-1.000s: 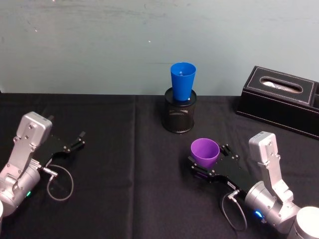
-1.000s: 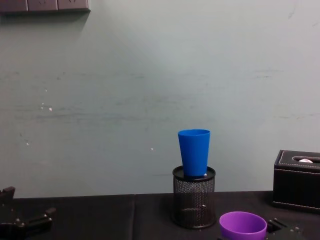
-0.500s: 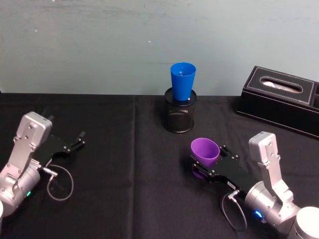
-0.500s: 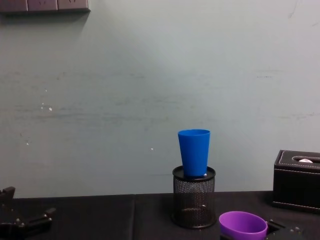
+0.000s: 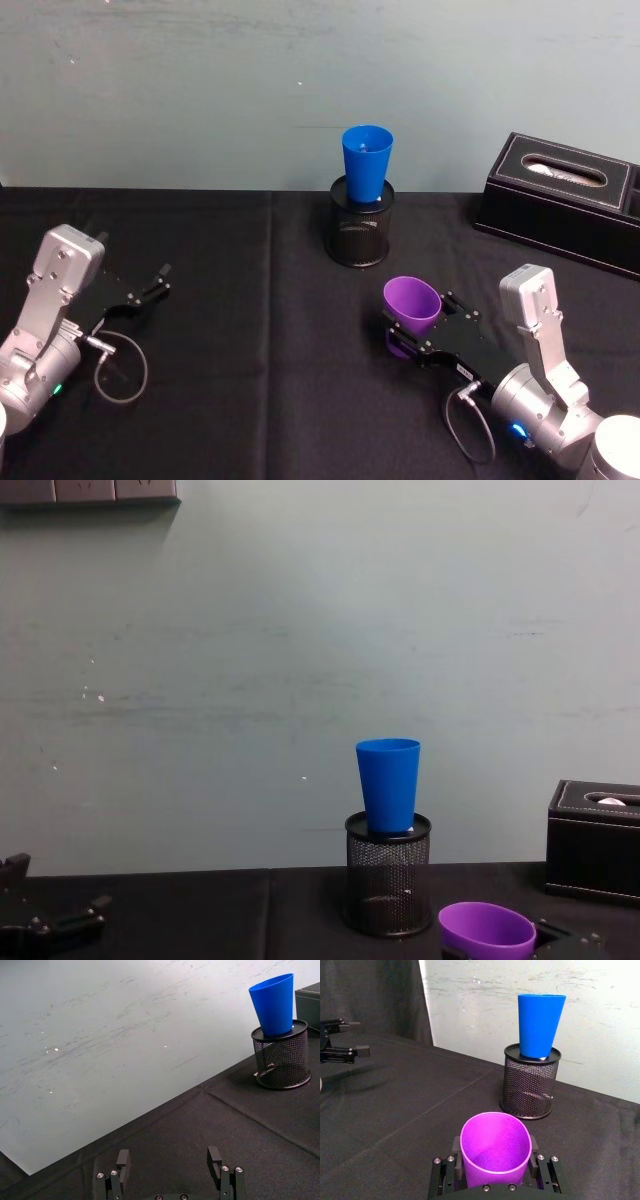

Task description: Pick up one cup with a gripper and tap it against the other cup.

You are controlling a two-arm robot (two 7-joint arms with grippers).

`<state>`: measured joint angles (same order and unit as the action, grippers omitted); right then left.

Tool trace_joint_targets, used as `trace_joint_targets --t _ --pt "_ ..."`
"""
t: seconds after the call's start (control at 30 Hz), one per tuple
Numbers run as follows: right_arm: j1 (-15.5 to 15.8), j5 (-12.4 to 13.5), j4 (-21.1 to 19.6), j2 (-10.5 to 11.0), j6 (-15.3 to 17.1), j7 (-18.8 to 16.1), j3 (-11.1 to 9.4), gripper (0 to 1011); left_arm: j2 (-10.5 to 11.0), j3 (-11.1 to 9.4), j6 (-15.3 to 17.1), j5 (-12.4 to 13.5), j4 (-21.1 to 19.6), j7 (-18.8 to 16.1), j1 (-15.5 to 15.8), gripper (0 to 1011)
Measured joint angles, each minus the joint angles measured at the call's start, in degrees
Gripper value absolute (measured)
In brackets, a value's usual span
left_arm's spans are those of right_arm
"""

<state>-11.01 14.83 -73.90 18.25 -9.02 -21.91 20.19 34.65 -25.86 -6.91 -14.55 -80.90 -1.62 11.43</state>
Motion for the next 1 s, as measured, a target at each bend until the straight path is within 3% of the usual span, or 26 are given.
trace_joint_targets --t 0.47,1.0 --pt "0.1 -1.3 -0.8 -0.5 -1.1 -0.2 -1.1 732 0.0 0.0 0.0 0.0 0.0 0.0 0.0 1011" --pt "0.8 -3.0 -5.1 -0.6 -0.1 0.9 -2.6 732 0.0 0.0 0.0 0.0 0.0 0.0 0.0 1011"
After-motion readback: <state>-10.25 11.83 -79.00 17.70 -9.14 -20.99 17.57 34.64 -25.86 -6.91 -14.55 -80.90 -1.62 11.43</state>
